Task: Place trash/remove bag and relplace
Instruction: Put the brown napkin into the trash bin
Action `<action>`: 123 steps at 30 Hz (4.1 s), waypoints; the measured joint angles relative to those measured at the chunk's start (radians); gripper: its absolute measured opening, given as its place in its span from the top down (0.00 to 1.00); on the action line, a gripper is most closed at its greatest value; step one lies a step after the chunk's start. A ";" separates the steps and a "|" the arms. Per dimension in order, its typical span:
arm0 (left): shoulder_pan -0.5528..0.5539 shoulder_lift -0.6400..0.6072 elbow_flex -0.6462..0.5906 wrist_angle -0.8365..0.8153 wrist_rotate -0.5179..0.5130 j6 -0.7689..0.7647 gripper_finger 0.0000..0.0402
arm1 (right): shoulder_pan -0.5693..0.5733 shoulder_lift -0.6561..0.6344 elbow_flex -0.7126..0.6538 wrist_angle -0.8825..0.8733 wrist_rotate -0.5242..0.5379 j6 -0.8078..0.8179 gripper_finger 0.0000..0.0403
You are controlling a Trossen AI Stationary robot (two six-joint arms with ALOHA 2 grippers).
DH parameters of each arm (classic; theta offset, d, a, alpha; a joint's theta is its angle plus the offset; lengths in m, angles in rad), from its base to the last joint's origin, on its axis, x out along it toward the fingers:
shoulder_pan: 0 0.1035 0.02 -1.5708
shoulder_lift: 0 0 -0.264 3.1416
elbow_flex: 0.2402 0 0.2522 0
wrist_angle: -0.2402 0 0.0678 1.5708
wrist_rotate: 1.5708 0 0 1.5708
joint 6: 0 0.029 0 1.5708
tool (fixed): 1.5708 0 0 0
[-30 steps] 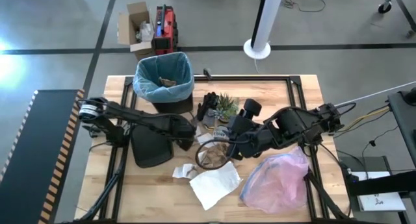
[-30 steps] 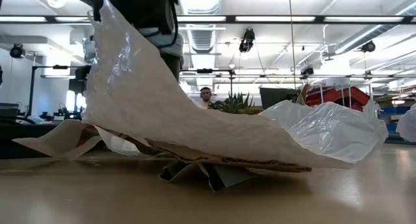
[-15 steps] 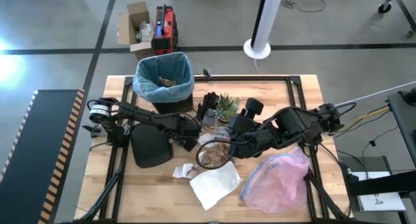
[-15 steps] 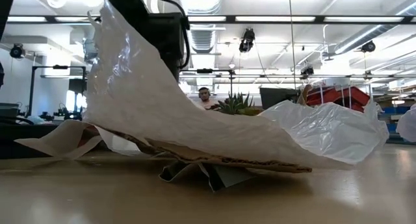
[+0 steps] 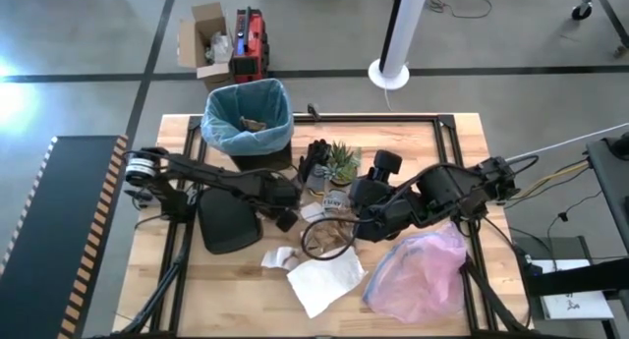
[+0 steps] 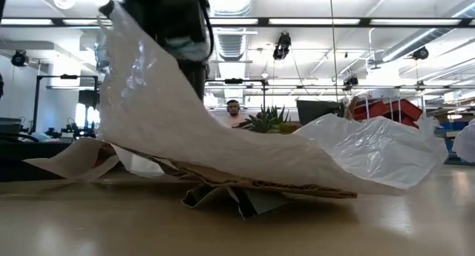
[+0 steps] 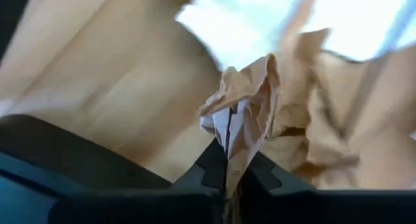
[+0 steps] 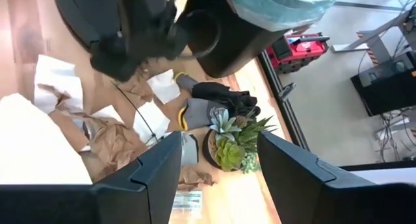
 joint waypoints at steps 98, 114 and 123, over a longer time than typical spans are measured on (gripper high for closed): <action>-0.278 -0.608 -0.020 0.392 -0.205 0.193 0.54 | -0.006 -0.251 -0.781 0.517 -0.172 0.049 0.63; -0.369 -0.239 -0.036 0.415 -0.235 0.131 0.56 | -0.013 -0.233 -0.953 0.660 -0.361 0.078 0.61; -0.368 -0.051 -0.036 0.460 -0.277 0.134 0.57 | -0.095 -0.232 -1.159 0.900 -0.359 0.166 0.60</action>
